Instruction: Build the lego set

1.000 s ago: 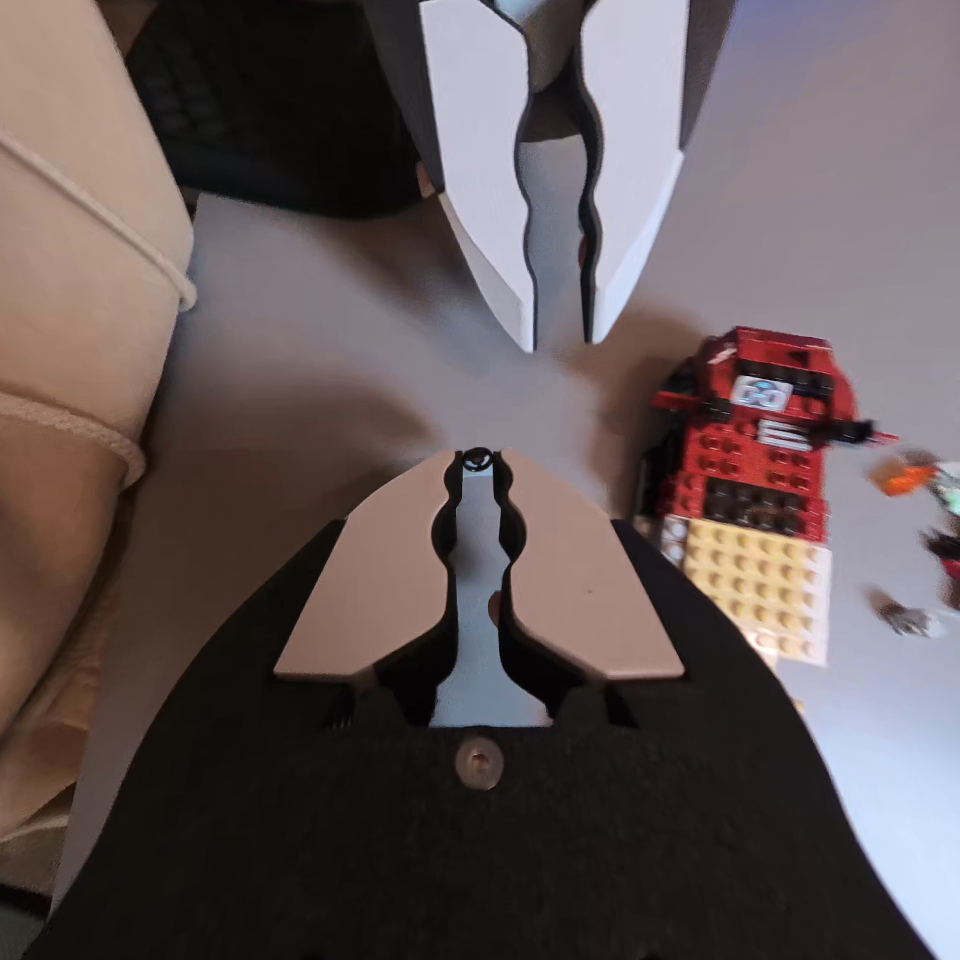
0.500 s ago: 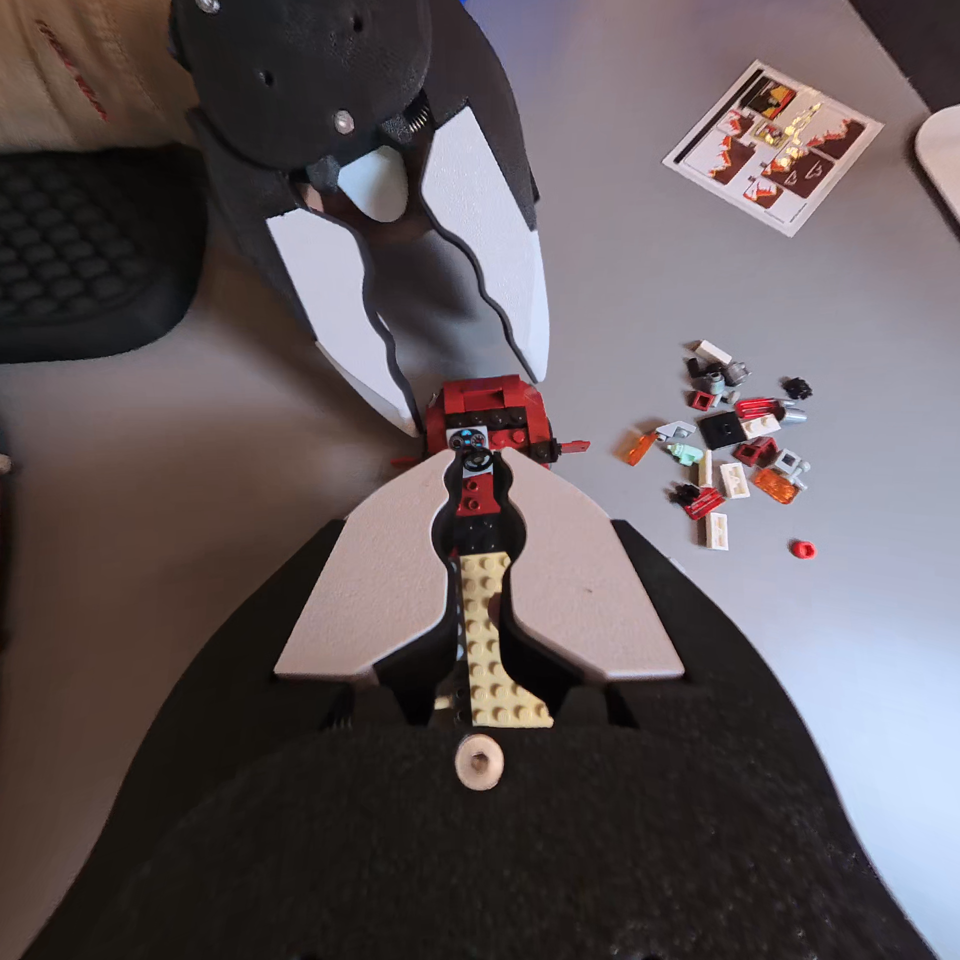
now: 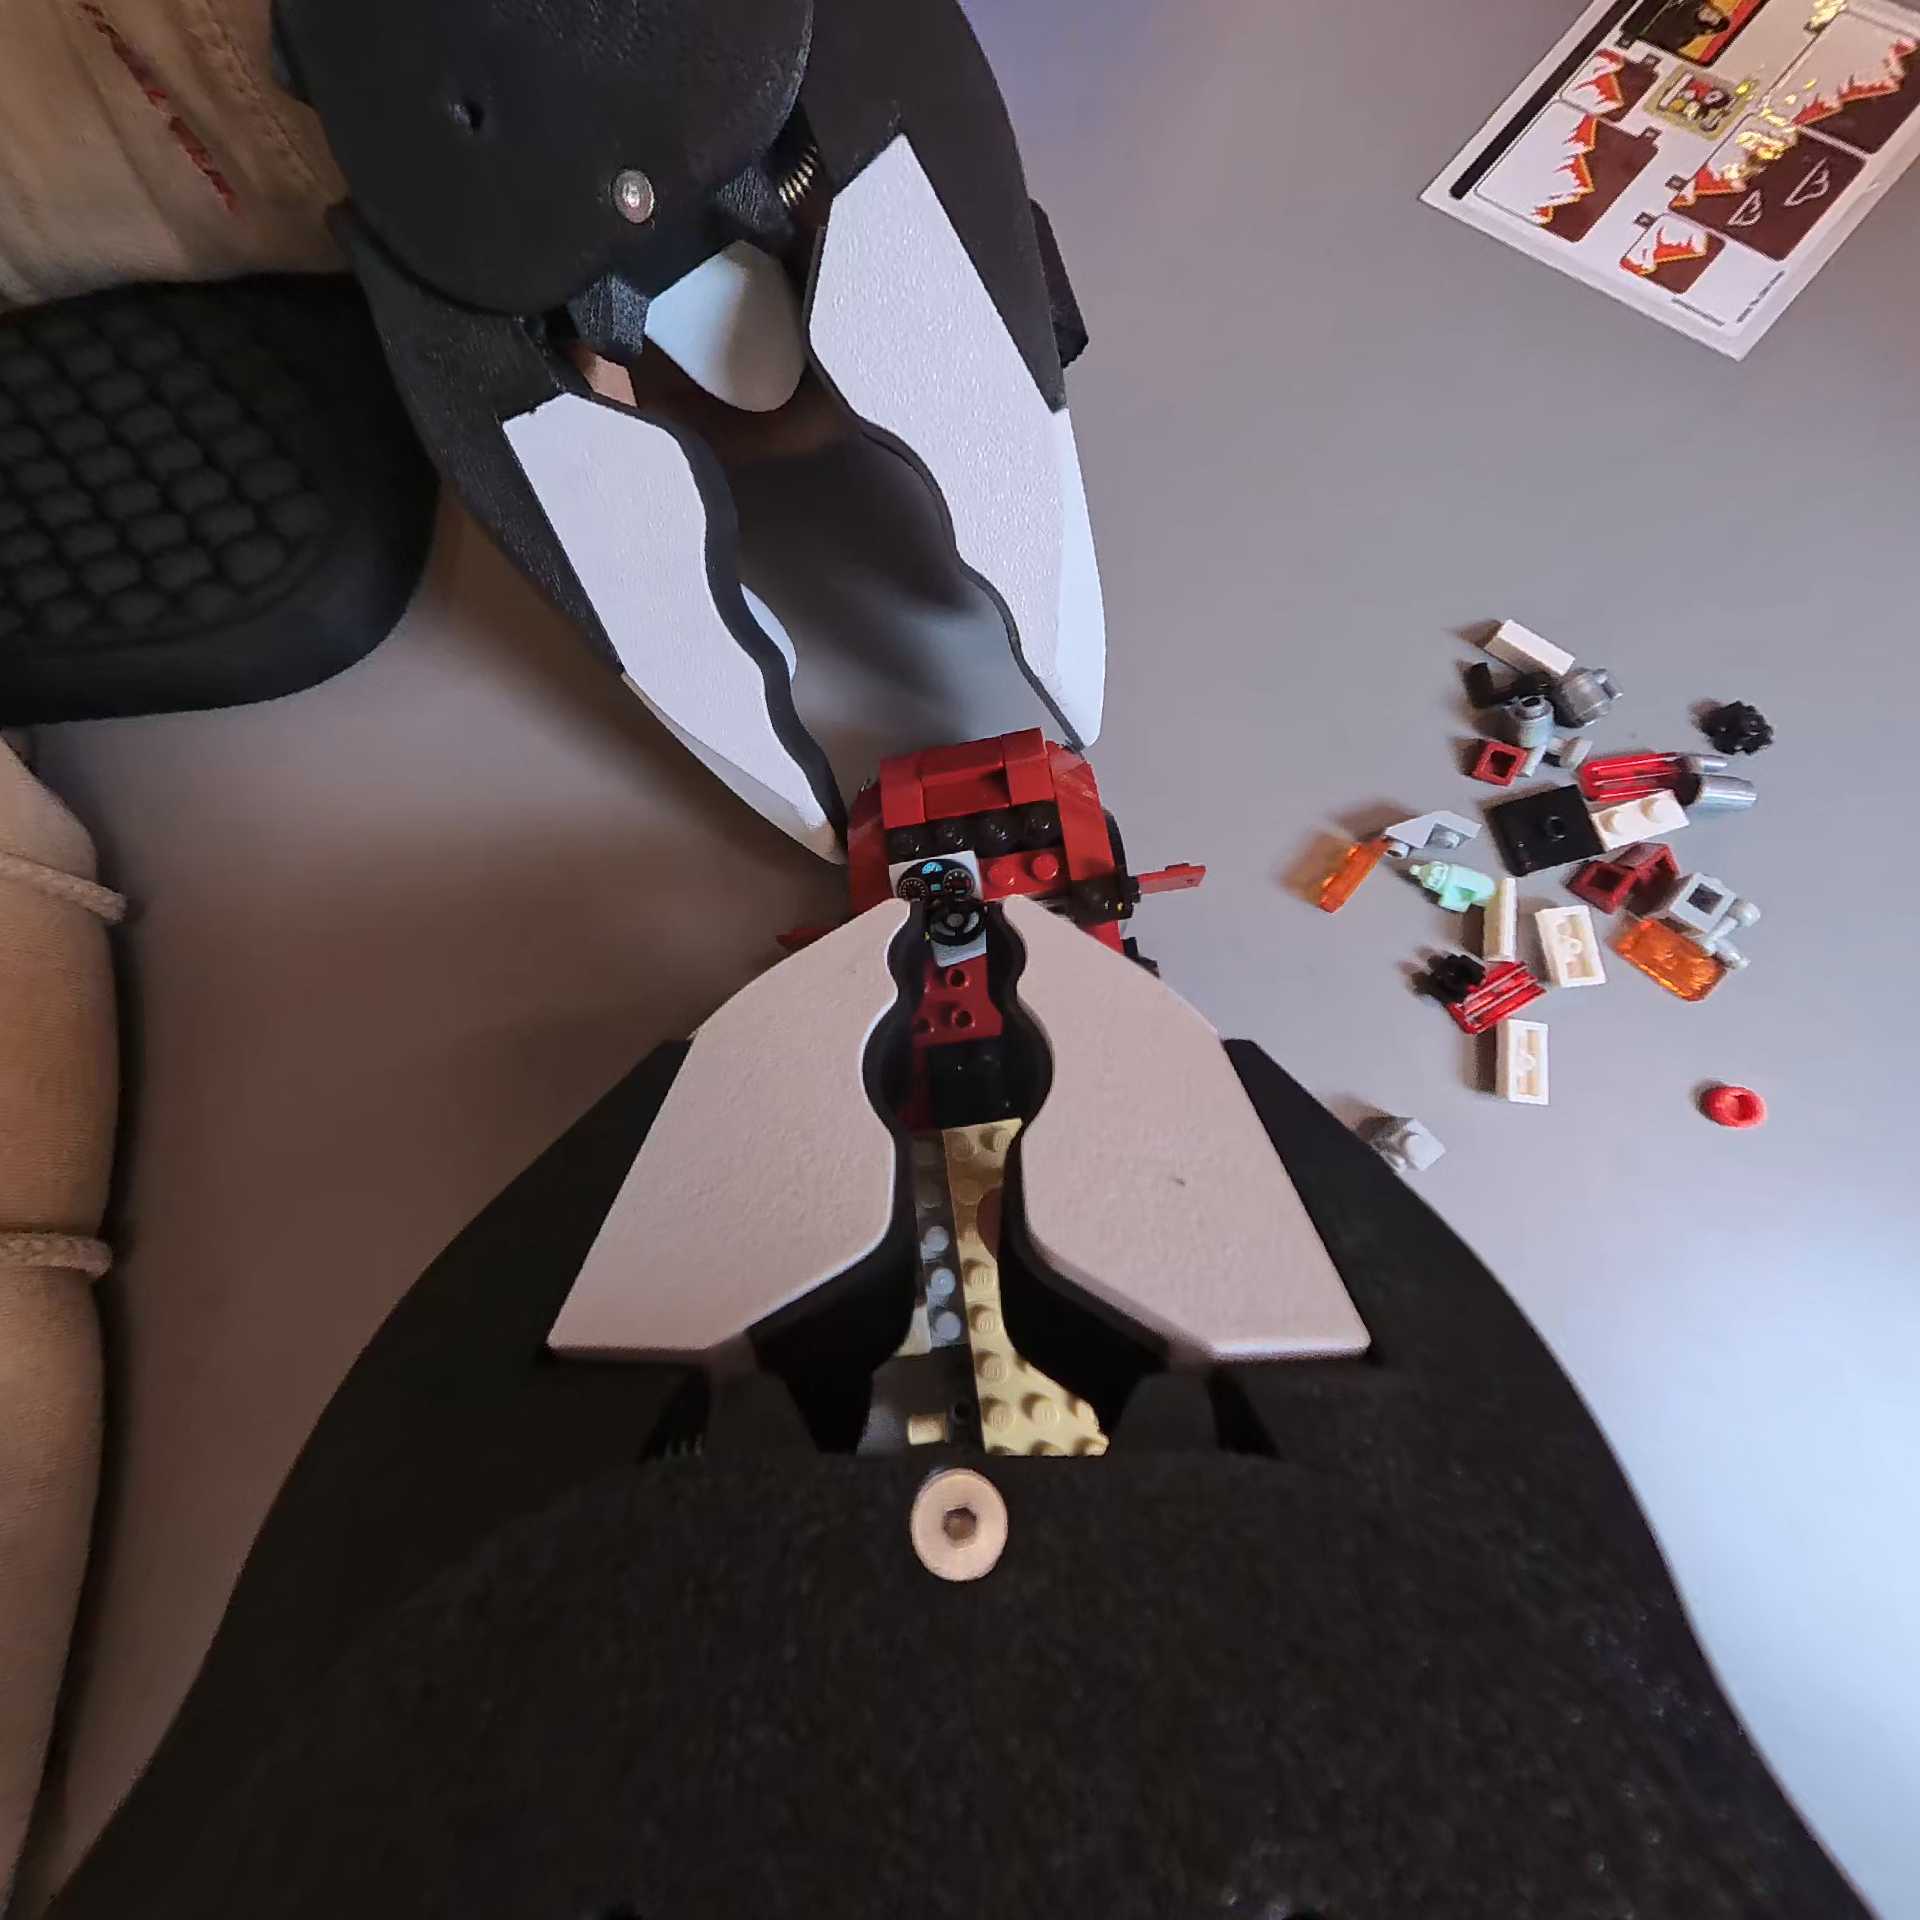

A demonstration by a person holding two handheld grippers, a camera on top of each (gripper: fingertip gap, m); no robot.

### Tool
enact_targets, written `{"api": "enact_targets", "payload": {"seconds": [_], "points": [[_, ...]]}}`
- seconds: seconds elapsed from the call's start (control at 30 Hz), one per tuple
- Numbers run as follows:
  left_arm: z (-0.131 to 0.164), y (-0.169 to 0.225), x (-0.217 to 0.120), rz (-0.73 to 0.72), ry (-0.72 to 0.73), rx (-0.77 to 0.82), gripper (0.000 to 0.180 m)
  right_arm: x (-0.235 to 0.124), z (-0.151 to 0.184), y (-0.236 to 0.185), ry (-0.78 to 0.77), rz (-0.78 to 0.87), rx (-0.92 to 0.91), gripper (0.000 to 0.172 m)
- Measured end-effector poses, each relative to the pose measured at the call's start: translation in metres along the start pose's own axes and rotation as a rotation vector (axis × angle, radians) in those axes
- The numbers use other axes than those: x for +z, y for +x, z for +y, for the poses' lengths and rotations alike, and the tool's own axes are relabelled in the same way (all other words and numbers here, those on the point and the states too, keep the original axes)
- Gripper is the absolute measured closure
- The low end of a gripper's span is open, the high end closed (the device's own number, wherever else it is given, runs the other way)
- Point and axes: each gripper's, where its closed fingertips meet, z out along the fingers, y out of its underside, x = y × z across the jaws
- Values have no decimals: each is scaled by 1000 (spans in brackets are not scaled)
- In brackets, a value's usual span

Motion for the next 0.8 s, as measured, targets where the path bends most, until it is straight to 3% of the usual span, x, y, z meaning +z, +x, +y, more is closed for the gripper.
{"api": "enact_targets", "payload": {"seconds": [0.3,0.8], "points": [[0,1,0,6,4,-4,129,0,-1,-3,56,-126,201,161],[4,3,2,8,-5,-10,130,1,1,-7,11,-159,230,156]]}}
